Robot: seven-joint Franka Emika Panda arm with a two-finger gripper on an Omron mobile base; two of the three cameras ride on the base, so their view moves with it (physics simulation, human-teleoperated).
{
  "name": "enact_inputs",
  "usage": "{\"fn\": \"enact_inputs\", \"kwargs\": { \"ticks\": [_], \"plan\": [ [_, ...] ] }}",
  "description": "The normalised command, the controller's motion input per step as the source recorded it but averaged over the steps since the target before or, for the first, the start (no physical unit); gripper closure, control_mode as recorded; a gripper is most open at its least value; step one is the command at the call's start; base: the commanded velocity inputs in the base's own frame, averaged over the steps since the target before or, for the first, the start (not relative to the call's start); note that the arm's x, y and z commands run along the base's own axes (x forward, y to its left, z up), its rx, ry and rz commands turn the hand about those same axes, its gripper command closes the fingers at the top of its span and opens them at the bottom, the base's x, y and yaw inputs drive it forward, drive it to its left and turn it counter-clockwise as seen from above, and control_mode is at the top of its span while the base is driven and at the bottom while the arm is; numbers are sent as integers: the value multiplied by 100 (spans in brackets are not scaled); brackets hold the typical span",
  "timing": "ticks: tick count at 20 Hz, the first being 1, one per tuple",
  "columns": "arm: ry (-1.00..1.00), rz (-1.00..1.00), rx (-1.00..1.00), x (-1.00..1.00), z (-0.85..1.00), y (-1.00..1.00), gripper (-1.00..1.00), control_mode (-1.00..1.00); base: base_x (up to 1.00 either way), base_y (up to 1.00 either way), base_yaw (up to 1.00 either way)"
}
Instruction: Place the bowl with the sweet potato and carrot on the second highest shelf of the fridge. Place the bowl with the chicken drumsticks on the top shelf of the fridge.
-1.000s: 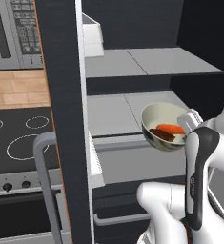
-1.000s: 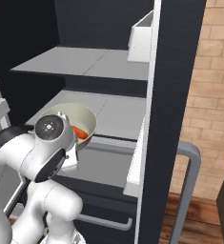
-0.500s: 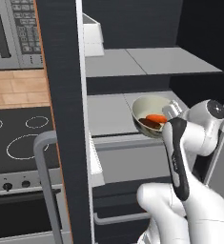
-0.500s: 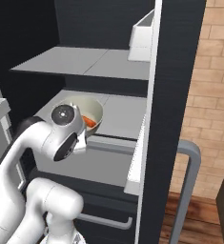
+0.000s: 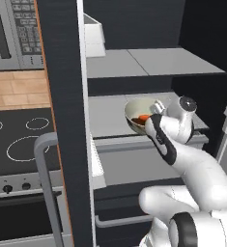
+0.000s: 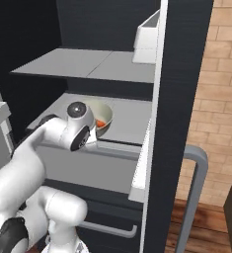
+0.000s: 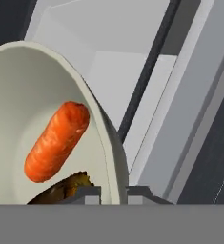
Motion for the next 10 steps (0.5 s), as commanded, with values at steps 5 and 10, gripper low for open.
{"fn": "enact_inputs", "kwargs": {
  "ticks": [5,10],
  "plan": [
    [1,-1,-2,100,-21,-2,100,-100,0,0,0],
    [0,-5,-1,100,-14,-6,100,-100,0,0,0]
  ]
}}
